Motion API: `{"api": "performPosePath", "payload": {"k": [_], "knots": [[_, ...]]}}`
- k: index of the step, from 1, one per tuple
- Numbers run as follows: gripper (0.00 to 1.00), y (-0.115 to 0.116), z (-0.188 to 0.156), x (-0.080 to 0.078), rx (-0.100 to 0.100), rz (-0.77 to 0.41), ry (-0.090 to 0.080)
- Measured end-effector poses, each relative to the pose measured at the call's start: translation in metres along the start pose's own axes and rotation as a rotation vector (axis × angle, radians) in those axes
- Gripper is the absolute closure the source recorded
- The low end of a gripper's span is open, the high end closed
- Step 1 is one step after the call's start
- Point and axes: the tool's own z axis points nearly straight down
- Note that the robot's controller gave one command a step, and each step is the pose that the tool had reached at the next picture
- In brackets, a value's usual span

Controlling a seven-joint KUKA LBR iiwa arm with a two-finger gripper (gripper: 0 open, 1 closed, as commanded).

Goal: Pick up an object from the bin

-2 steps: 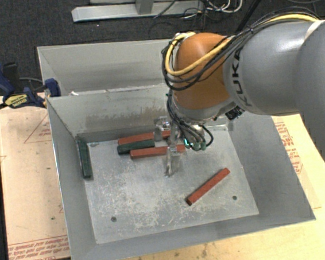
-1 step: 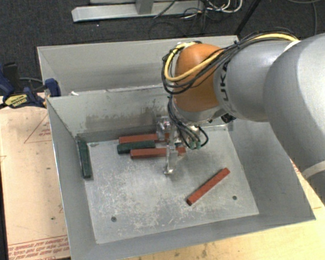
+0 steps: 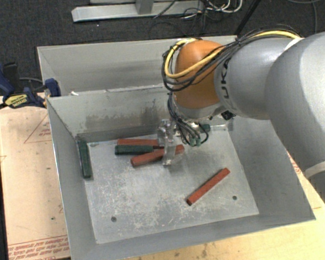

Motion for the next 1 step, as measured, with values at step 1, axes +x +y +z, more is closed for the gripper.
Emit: {"api": "performPosePath", "payload": {"k": [1], "knots": [[1.00, -0.0216, -0.1264, 0.0006, 0.001, -0.285, 0.003]]}}
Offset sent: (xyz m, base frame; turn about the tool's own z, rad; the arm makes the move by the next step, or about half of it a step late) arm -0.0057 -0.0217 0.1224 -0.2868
